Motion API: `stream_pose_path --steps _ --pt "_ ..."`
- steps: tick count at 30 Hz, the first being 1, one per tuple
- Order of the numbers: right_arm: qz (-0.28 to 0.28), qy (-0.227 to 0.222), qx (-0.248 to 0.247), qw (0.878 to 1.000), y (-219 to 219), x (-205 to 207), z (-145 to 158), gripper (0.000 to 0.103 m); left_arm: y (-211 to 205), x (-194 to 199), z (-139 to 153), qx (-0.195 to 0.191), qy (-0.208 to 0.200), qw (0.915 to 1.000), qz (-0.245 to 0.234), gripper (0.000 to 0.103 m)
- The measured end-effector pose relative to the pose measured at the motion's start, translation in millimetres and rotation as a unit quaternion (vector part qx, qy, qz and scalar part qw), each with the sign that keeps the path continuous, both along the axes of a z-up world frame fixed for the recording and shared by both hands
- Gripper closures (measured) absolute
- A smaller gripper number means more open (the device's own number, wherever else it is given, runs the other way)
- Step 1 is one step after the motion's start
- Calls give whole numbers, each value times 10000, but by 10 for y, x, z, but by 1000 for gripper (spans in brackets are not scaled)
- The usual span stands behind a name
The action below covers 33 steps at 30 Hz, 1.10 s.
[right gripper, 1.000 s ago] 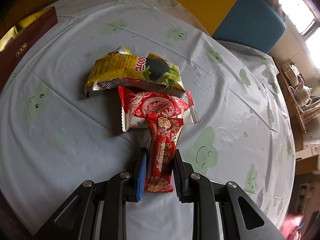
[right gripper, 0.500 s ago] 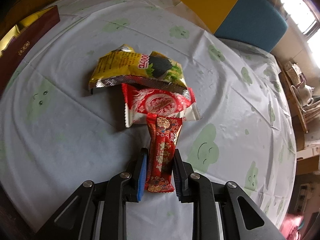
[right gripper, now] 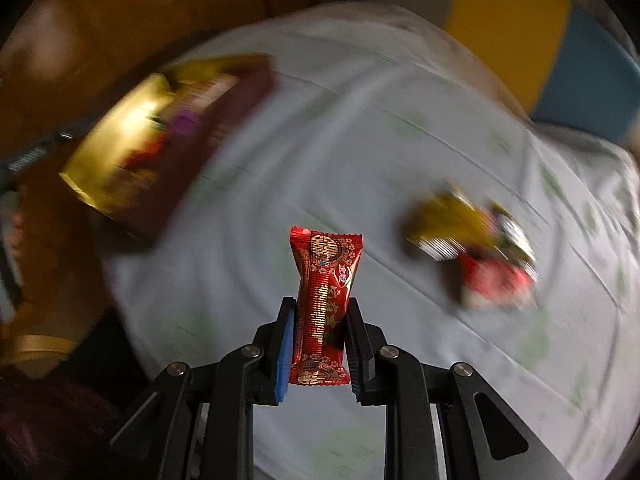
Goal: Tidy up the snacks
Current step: 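Carry the red candy bar into the gold tin and open the right gripper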
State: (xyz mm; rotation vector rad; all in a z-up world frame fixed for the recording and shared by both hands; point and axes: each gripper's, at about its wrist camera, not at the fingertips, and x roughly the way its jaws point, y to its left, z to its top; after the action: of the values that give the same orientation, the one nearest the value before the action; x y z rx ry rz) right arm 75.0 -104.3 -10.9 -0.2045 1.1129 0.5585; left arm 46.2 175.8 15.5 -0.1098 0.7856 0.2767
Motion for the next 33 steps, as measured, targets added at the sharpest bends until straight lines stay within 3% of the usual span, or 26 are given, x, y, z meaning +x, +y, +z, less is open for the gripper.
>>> stream_pose_path --steps 8,13,18,27,33 --pt "574 -293 836 9944 1037 175 333 80 119 -71 54 42 -131 9998 143 33" --pt "692 -104 983 9927 1458 297 220 80 222 -109 71 52 -186 9995 269 33" --pt "692 -7 823 9942 1782 312 20 75 301 -140 65 83 -183 9992 349 33" --pt "725 -173 720 9946 1702 204 33 74 299 -147 56 93 -199 9991 364 33" --pt "588 -493 705 9946 1485 134 153 61 216 -146 71 154 -209 9993 251 33"
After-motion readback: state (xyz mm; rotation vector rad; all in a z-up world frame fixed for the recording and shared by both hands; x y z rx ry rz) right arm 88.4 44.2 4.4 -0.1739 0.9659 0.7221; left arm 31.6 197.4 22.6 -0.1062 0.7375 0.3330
